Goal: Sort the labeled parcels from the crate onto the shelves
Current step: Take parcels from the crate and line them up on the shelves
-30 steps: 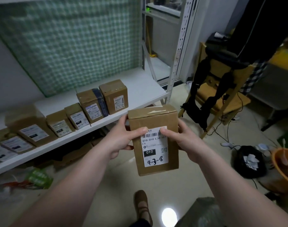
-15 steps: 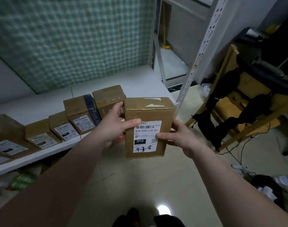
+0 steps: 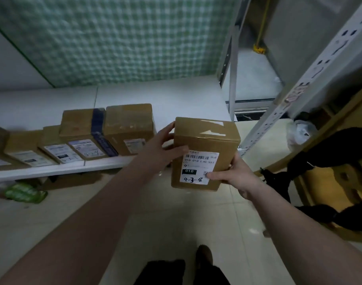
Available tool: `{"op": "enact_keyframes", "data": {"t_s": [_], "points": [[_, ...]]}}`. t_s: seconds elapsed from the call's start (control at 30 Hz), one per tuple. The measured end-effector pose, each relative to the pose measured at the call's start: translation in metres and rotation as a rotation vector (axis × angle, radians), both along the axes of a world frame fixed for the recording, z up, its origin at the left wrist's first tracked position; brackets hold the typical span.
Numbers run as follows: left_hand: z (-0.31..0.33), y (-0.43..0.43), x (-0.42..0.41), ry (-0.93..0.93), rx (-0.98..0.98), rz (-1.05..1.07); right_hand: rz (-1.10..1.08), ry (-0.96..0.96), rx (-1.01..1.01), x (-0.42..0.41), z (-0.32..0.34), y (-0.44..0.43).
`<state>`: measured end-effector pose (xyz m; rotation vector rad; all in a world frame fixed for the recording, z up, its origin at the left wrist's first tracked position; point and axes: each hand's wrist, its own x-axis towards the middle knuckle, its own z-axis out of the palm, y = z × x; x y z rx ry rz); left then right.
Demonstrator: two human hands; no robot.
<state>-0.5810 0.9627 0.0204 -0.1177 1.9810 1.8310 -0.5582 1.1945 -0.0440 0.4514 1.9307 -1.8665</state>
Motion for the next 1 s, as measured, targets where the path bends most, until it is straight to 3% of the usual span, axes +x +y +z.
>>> {"op": "enact_keyframes", "data": {"t_s": [0.2,0.37,0.5,0.8,1.0], "points": [[-0.081,0.016,-0.026,0.057,-0.207,0.07,-0.014,0.073,0.074,-0.06,-0.049,0.012],[-0.169,-0.002,-0.041,0.101,-0.812,-0.037,0.061,0.164,0.119,-0.104,-0.108,-0.014],[-0.238,-0.02,-0.046,0.242,-1.0,-0.055,0.131,0.267,0.125,-0.133,-0.157,-0.031],[-0.336,-0.031,-0.065,0.639,-1.089,0.015,0.196,0.501,0.055,-0.173,-0.226,-0.034],[-0.362,-0.028,-0.073,0.803,-1.176,0.103,0.22,0.571,0.197,-0.175,-0.263,-0.043]]}}
